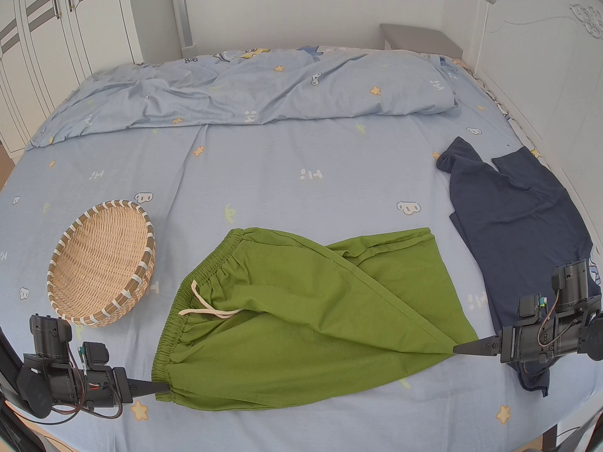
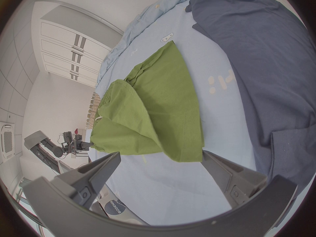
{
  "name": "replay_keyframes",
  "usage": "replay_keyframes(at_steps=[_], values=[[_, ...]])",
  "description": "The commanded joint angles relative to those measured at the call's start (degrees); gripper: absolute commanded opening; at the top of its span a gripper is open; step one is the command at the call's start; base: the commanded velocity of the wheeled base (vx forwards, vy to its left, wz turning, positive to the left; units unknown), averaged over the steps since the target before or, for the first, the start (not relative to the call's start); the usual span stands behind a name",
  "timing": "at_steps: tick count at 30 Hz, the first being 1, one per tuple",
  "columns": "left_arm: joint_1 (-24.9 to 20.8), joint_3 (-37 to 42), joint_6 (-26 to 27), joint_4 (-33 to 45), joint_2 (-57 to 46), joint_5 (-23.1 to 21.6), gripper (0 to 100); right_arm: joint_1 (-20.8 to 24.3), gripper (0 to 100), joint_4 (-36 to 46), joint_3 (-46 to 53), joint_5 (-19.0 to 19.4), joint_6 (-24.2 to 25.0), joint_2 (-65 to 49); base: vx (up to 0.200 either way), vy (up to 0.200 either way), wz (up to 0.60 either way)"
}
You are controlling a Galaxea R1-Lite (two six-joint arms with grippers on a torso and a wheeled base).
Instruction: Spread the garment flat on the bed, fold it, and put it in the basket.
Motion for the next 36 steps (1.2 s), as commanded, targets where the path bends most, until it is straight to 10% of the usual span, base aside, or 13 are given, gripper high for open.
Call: replay_keyframes(at_steps=[1,11,12,25,36], values=[[0.02,0.06,-0.04,-0.02,-0.14,0.00,0,0.00,100,-0.14,-0.09,0.03,-0.01,0.43,0.000,0.000,0.00],[0.02,0.41,-0.04,-0.02,-0.23,0.00,0,-0.09,100,-0.58,-0.53,0.03,-0.19,3.59,0.000,0.000,0.00],[0.11,0.41,-0.04,-0.02,-0.23,0.00,0,-0.18,0,-0.58,-0.53,0.11,-0.19,3.77,0.000,0.000,0.00],[0.20,0.59,-0.04,-0.02,-0.31,0.00,0,-0.62,0,-0.67,-2.38,0.03,-0.01,4.21,0.000,0.000,0.00],[0.99,0.41,-0.04,-0.02,0.04,0.09,0,-0.71,0,14.89,-32.17,-0.68,0.87,3.33,0.000,0.000,0.00]])
